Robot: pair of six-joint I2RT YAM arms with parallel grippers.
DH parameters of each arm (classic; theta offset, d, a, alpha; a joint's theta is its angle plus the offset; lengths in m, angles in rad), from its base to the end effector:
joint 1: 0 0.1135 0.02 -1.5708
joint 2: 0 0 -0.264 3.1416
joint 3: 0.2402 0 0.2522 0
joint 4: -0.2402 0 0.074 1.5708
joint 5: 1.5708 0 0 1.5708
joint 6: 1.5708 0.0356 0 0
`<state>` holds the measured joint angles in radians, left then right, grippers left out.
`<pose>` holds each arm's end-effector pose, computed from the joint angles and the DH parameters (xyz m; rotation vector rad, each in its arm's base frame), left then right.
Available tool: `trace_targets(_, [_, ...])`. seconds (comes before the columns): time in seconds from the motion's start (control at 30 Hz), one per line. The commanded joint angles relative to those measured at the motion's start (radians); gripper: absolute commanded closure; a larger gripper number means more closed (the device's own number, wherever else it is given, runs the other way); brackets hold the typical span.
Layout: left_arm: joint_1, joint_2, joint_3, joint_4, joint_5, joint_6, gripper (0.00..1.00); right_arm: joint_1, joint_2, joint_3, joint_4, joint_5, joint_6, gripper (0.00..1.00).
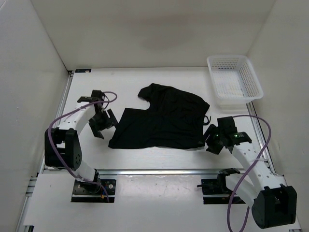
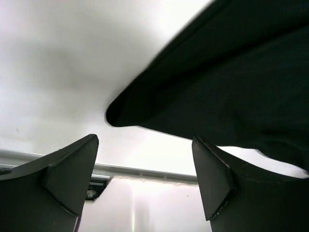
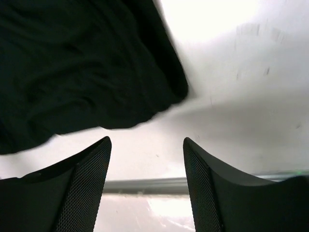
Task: Fold and stack the shorts
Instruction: Flatten the shorts out
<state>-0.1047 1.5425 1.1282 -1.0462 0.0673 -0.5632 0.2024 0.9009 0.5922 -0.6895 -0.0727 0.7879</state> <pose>0.2712 -0.0309 0.2249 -0.6888 2.9770 -0.1525 0.1631 0.0361 0.2111 0.7334 2.5311 0.4529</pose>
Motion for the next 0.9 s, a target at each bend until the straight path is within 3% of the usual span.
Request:
trace_targets(0.0, [-0.003, -0.007, -0.109, 0.064, 0.020, -0.061, 0.08, -0.003, 0.003, -0.054, 0.077, -0.113, 0.103, 0.33])
trace_targets(0.17, [-0.003, -0.028, -0.247, 0.123, 0.051, -0.144, 0.07, -0.003, 0.062, -0.084, 0.151, -0.092, 0.123, 0.33])
trace_targets(0.37, [-0.003, 0.065, -0.260, 0.202, 0.065, -0.165, 0.08, -0.003, 0.151, -0.124, 0.301, -0.046, 0.136, 0.36])
trace_targets(0.47, [-0.003, 0.137, -0.234, 0.232, 0.065, -0.175, 0.15, -0.003, 0.225, -0.137, 0.381, -0.036, 0.145, 0.40])
trace_targets(0.53, [-0.003, 0.162, -0.213, 0.232, 0.065, -0.175, 0.23, -0.003, 0.251, -0.137, 0.404, -0.027, 0.145, 0.48])
trace_targets(0.63, [-0.003, 0.197, -0.176, 0.232, 0.065, -0.175, 0.58, -0.003, 0.262, -0.127, 0.413, 0.029, 0.134, 0.64])
trace_targets(0.7, [-0.003, 0.217, -0.160, 0.232, 0.065, -0.165, 0.89, -0.003, 0.262, -0.088, 0.413, 0.054, 0.090, 0.75])
trace_targets(0.73, [-0.003, 0.232, -0.147, 0.232, 0.065, -0.165, 0.89, -0.003, 0.273, -0.072, 0.400, 0.068, 0.080, 0.88])
trace_targets(0.77, [-0.003, 0.232, -0.146, 0.232, 0.074, -0.165, 0.89, -0.003, 0.282, -0.056, 0.400, 0.077, 0.080, 0.95])
trace_targets(0.87, [-0.003, 0.217, -0.093, 0.223, 0.085, -0.156, 0.89, -0.003, 0.291, 0.020, 0.370, 0.096, 0.051, 1.00])
